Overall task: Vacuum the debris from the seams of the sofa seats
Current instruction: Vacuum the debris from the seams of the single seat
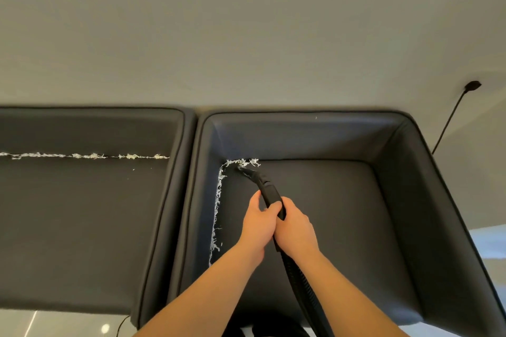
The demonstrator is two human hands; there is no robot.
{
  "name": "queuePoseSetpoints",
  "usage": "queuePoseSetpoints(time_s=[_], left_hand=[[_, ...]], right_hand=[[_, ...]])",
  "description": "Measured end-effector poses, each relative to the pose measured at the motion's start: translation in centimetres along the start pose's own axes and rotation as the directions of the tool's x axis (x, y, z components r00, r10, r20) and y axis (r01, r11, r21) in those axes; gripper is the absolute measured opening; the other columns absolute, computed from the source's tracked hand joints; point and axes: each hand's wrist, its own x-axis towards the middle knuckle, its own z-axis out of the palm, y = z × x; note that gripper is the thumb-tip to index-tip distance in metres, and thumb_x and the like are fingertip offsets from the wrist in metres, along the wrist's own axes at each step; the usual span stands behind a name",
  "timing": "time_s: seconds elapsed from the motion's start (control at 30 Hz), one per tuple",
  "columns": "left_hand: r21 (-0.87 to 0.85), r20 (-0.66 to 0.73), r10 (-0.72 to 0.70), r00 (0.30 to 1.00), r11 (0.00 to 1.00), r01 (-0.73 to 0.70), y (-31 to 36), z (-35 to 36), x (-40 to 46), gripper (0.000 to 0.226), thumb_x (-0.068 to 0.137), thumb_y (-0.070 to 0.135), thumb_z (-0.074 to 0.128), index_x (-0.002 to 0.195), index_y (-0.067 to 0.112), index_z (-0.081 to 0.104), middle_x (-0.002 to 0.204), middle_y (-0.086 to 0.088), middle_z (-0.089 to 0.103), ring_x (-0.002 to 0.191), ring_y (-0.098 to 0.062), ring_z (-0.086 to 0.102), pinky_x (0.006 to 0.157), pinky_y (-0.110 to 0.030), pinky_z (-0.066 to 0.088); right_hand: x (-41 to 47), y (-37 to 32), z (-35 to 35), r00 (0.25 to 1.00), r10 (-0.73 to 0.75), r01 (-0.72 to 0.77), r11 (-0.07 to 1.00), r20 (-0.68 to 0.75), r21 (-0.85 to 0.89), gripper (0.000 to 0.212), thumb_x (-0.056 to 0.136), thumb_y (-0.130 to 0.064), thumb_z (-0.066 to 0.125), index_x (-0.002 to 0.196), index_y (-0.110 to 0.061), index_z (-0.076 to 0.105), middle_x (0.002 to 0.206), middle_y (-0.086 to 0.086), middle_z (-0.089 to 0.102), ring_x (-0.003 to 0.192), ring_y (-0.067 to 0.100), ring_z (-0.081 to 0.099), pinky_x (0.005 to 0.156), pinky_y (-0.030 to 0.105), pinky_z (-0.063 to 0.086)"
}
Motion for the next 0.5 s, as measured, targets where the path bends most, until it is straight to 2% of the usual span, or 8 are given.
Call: queuePoseSetpoints(time_s=[0.07,0.13,0.2,0.3,0.37,0.43,0.5], left_hand=[[0.016,0.024,-0.006,1.0,1.0,0.005,0.2,1.9,0.6,0.063,0.098,0.027,0.061,0.155,0.035,0.033,0.108,0.004,0.072,0.104,-0.013,0.068,0.101,-0.044,0.054],[0.044,0.049,-0.001,0.999,0.999,-0.001,0.5,4.0,1.1,0.065,0.098,0.028,0.062,0.155,0.034,0.031,0.107,0.002,0.073,0.103,-0.013,0.068,0.099,-0.041,0.055],[0.078,0.075,0.006,0.997,0.997,-0.011,1.1,5.7,1.4,0.066,0.098,0.029,0.061,0.156,0.033,0.03,0.107,0.0,0.072,0.101,-0.012,0.068,0.09,-0.032,0.055],[0.109,0.1,0.01,0.995,0.994,-0.021,2.2,7.6,1.6,0.065,0.099,0.029,0.059,0.157,0.033,0.029,0.105,-0.001,0.07,0.097,-0.01,0.067,0.078,-0.025,0.051],[0.117,0.102,0.004,0.995,0.993,-0.016,2.8,8.3,1.9,0.064,0.1,0.028,0.058,0.157,0.032,0.029,0.103,0.001,0.069,0.096,-0.008,0.066,0.074,-0.023,0.05],[0.134,0.096,0.009,0.995,0.991,-0.022,3.6,8.7,2.5,0.065,0.099,0.027,0.057,0.157,0.031,0.028,0.102,0.004,0.068,0.097,-0.008,0.066,0.077,-0.024,0.051],[0.144,0.08,0.018,0.997,0.989,-0.03,4.5,8.9,3.5,0.067,0.098,0.028,0.057,0.158,0.03,0.027,0.11,0.005,0.068,0.105,-0.012,0.065,0.092,-0.031,0.053]], right_hand=[[1.0,1.1,-1.5,0.999,0.032,-0.032,0.999,-0.008,0.016,0.043,0.1,-0.035,0.051,0.143,-0.031,0.047,0.106,-0.003,0.071,0.079,0.014,0.071,0.056,0.026,0.053],[1.8,2.2,-3.3,0.998,0.043,-0.041,0.999,-0.037,0.033,0.04,0.101,-0.034,0.051,0.14,-0.031,0.051,0.102,-0.005,0.071,0.073,0.011,0.07,0.051,0.024,0.052],[2.5,3.1,-4.8,0.996,0.063,-0.06,0.997,-0.064,0.044,0.038,0.1,-0.035,0.052,0.137,-0.03,0.053,0.101,-0.006,0.071,0.076,0.012,0.07,0.053,0.026,0.054],[3.3,3.8,-6.4,0.994,0.086,-0.083,0.996,-0.074,0.044,0.04,0.097,-0.038,0.055,0.136,-0.03,0.054,0.105,-0.005,0.072,0.088,0.018,0.071,0.069,0.039,0.061],[3.8,3.5,-7.2,0.994,0.083,-0.079,0.995,-0.069,0.053,0.038,0.098,-0.036,0.055,0.135,-0.027,0.055,0.105,-0.006,0.072,0.091,0.018,0.069,0.071,0.037,0.059],[4.7,3.0,-7.9,0.996,0.073,-0.069,0.996,-0.058,0.064,0.033,0.1,-0.03,0.054,0.133,-0.024,0.055,0.102,-0.006,0.069,0.09,0.016,0.066,0.066,0.031,0.051],[5.7,1.9,-8.6,0.997,0.047,-0.044,0.998,-0.054,0.049,0.021,0.101,-0.026,0.053,0.121,-0.022,0.058,0.094,-0.007,0.066,0.086,0.017,0.065,0.064,0.03,0.047]])
